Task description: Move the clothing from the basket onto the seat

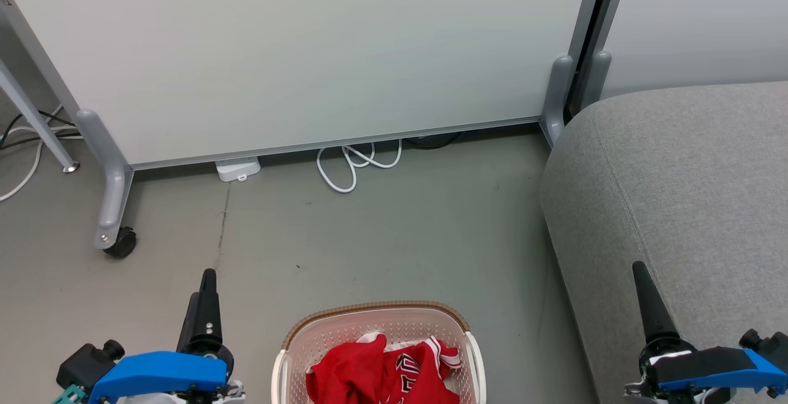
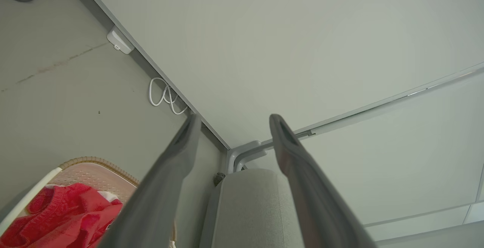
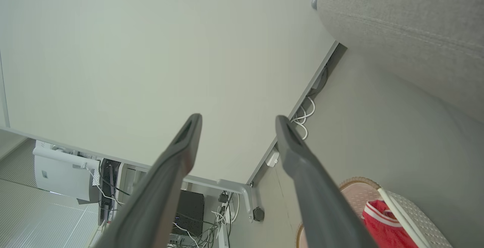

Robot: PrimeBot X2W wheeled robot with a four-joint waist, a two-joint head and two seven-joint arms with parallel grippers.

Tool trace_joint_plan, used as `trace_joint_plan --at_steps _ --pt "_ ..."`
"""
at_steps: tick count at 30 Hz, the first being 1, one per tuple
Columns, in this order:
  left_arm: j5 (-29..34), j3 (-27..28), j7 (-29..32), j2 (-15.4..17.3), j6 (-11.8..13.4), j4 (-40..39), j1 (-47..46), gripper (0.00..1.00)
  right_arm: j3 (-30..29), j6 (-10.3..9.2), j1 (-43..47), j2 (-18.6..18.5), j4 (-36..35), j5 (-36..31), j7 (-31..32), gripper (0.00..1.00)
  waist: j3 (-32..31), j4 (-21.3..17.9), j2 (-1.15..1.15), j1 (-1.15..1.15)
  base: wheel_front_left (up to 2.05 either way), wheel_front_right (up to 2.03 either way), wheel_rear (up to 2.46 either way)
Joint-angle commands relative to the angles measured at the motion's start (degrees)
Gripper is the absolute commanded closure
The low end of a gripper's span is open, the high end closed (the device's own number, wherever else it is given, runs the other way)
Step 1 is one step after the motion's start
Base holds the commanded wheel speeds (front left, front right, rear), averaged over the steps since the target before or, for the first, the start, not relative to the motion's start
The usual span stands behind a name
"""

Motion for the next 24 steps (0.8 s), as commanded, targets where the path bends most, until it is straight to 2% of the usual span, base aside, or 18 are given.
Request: trace_joint_plan --at_steps 1,13,24 --pt "2.7 -0.4 -0.6 0.6 -0.1 -1.2 -1.0 0.00 0.1 0.19 -0.3 -0.4 -1.1 -2.8 -0.6 0.00 0.0 0.0 0.00 0.00 0.00 0.00 0.00" --pt "16.7 -2.4 -3.0 1.1 -0.2 -2.6 -0.7 0.00 0.6 0.23 0.2 -0.5 -2.8 -16.8 -3.0 0.00 0.1 0.0 0.00 0.00 0.00 0.00 0.00" --pt "26.1 -3.8 -5.0 1.2 -0.1 -3.2 -0.4 0.00 1.1 0.26 0.8 -0.6 -3.5 -25.3 -4.9 0.00 -0.1 0.2 0.00 0.00 0.00 0.00 0.00"
